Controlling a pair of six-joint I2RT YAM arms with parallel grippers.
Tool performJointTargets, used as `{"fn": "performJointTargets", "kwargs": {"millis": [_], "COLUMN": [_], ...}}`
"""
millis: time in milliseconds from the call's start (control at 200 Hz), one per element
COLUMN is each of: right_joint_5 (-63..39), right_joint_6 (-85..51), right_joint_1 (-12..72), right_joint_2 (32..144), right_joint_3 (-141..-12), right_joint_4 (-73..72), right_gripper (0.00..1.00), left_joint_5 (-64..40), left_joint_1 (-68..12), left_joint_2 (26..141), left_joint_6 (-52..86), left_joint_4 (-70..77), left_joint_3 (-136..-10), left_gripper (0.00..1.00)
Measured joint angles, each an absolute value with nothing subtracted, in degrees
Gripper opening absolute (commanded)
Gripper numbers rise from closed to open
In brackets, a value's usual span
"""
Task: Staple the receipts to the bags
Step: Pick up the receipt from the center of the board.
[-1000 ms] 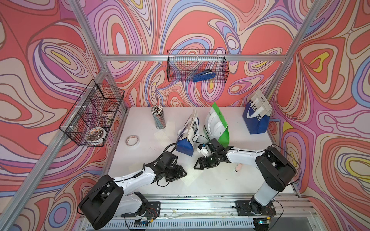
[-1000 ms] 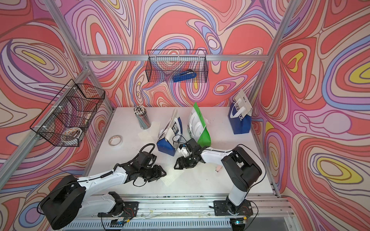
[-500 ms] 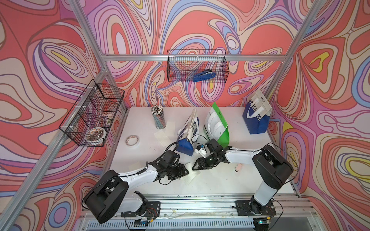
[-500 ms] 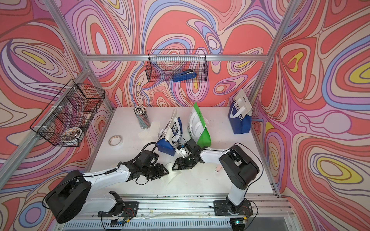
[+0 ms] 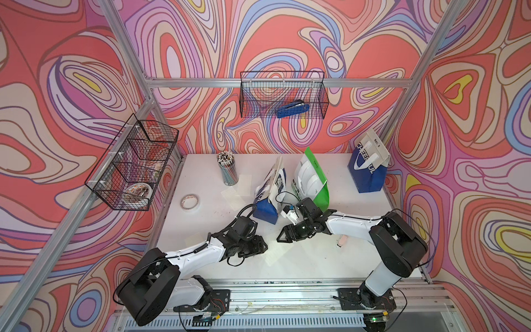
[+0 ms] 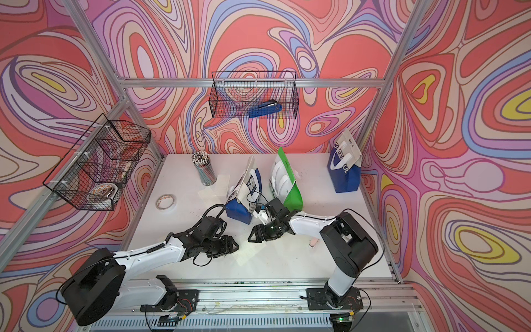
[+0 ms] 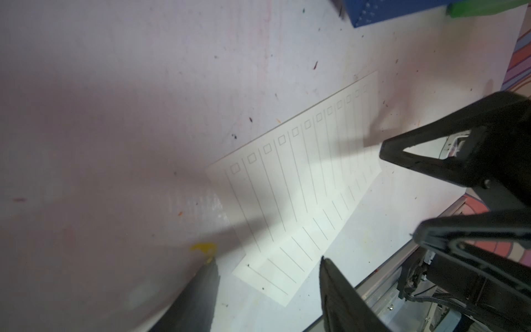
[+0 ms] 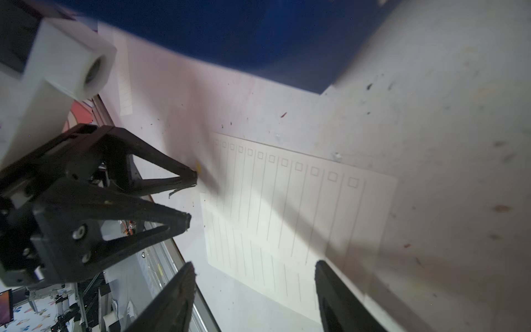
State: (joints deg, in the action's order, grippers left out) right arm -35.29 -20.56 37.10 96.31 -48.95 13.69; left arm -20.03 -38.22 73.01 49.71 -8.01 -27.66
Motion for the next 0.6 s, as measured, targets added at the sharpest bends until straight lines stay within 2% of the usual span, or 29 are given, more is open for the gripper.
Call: {"fn": "performJointTargets", "kwargs": {"millis": [205, 601], "right_joint_5": [-30.2, -25.32], "right_joint_6": [-19.59, -18.48], "right_joint_1": [37.1, 37.04], "right_joint_2": [96.33, 99.15], "right_joint_3": [-50.09, -53.17], "right_joint_4": [15.03, 15.57], "right_gripper": [0.78, 0.8], "left_joint_5": [-18.35, -16.08], "left_joint_1": [-38.22, -38.15], "left_joint_2": [72.97, 74.08], "left_joint_6": [49.28, 47.57], "left_joint_4": [-8.43, -8.54], "left_joint_3": [-28.14, -31.59], "left_gripper": [0.67, 0.7]}}
